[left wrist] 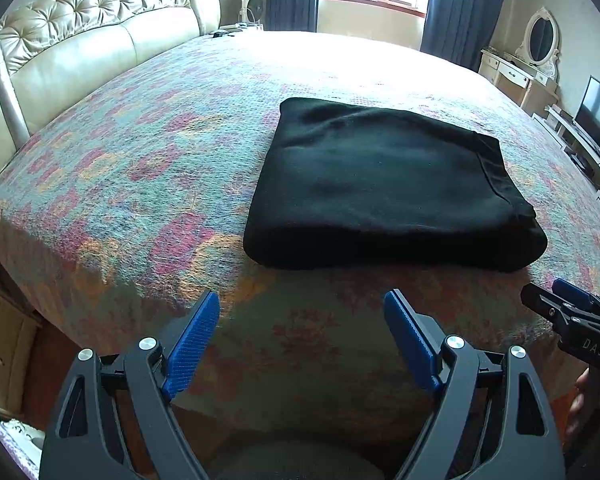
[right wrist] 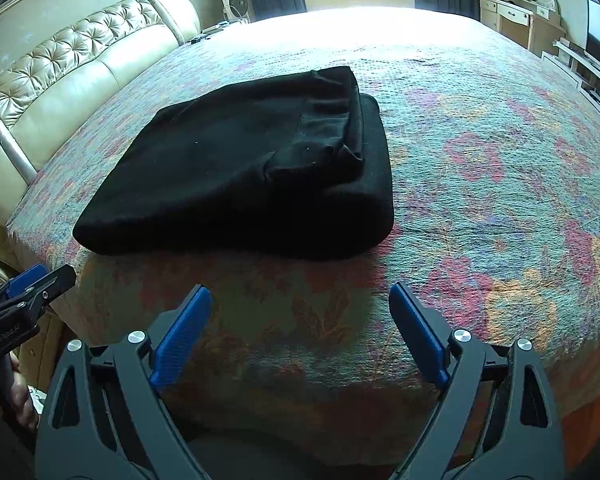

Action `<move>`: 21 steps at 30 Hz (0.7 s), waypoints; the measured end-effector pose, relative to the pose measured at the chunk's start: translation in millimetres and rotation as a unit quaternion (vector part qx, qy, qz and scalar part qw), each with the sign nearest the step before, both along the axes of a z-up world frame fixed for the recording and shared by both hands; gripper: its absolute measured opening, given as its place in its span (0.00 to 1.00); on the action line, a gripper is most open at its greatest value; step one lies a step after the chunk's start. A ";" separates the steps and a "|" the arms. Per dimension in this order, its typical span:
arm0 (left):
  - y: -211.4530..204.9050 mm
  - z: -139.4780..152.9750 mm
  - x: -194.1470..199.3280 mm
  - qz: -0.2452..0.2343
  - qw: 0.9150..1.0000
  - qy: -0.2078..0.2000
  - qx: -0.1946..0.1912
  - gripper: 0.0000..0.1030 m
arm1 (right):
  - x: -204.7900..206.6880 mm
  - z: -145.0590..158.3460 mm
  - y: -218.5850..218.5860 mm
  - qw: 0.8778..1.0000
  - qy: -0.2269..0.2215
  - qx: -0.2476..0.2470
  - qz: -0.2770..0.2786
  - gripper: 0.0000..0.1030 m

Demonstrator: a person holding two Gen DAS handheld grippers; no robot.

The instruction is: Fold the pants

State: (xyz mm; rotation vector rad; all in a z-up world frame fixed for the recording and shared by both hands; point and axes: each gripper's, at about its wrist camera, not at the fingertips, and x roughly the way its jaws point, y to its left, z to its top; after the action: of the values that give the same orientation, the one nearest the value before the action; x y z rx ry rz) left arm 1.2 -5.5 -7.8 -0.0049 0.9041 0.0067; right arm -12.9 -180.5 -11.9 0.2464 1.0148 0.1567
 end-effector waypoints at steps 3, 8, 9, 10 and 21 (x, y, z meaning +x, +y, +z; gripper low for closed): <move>-0.9 -0.3 -0.4 0.000 1.000 0.001 0.001 0.80 | -0.3 -0.1 1.5 1.000 0.001 -0.001 0.001 0.88; -1.2 -0.9 -0.1 -0.002 1.000 0.001 0.005 0.80 | -0.3 -1.7 2.5 1.000 0.003 0.000 0.002 0.88; -1.4 -1.0 0.0 -0.003 1.000 0.002 0.005 0.80 | -0.4 -1.9 2.6 1.000 0.003 0.000 0.002 0.88; -0.8 -1.1 0.5 -0.003 1.000 0.002 0.006 0.80 | -0.4 -1.8 2.8 1.000 0.003 0.000 0.001 0.88; -4.5 0.8 1.6 -0.011 1.000 -0.002 0.021 0.80 | -0.3 -6.5 3.6 1.000 0.008 0.002 0.004 0.88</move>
State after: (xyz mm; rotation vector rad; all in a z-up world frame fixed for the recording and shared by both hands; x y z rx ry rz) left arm 2.8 -10.1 -7.0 0.0438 0.8999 0.0042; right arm -13.3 -176.9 -18.4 0.2467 1.0310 0.1637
